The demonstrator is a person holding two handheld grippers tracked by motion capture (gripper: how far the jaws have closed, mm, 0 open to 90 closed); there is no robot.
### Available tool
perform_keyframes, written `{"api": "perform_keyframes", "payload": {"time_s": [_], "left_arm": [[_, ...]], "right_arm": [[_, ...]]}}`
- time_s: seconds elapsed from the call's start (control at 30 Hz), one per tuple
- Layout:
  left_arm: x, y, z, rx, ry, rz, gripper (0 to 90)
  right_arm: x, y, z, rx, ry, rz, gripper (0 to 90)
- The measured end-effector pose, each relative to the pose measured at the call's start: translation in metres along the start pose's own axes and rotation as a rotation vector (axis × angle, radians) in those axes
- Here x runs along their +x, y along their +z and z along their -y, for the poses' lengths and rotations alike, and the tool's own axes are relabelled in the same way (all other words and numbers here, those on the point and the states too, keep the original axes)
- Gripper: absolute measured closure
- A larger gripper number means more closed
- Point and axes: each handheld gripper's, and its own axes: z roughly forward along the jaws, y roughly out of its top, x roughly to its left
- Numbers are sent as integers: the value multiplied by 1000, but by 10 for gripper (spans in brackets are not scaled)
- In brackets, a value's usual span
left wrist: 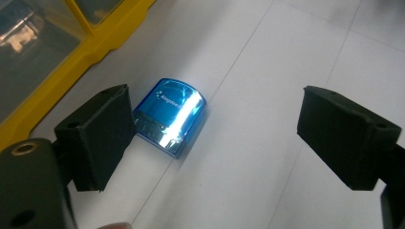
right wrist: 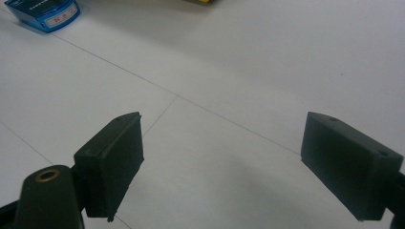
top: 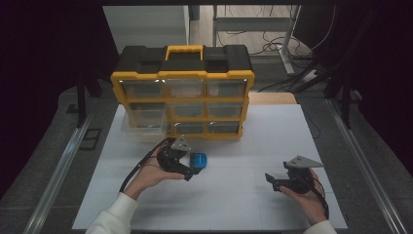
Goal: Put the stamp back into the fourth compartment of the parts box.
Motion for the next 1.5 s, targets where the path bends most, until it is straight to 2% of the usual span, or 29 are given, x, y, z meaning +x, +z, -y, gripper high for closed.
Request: {"api": "perform_keyframes", "payload": {"time_s": [0.3,0.6,0.83,1.03,1.23,1.3,1.5], "left_arm": [[6,15,-1,31,-6,-1,130],[13,20,-1,9,-18,-6,137],[17,28,-2,24,-4,-3,136],[20,35,-8,39,28,-24,132],[23,37,-10,41,29,-36,132],[24,38,-10,55,43,-57,132],[25,46,-8,79,45,-59,129]], "right_arm": [[0,1,0,3,-3,-1,149],[0,1,0,6,-2,-2,148],[1,2,0,10,-7,-4,148],[1,2,0,10,-6,-3,148],[1,2,0,11,-8,-3,148],[1,2,0,12,-8,-4,148],[1,3,0,13,-9,-5,148]]}}
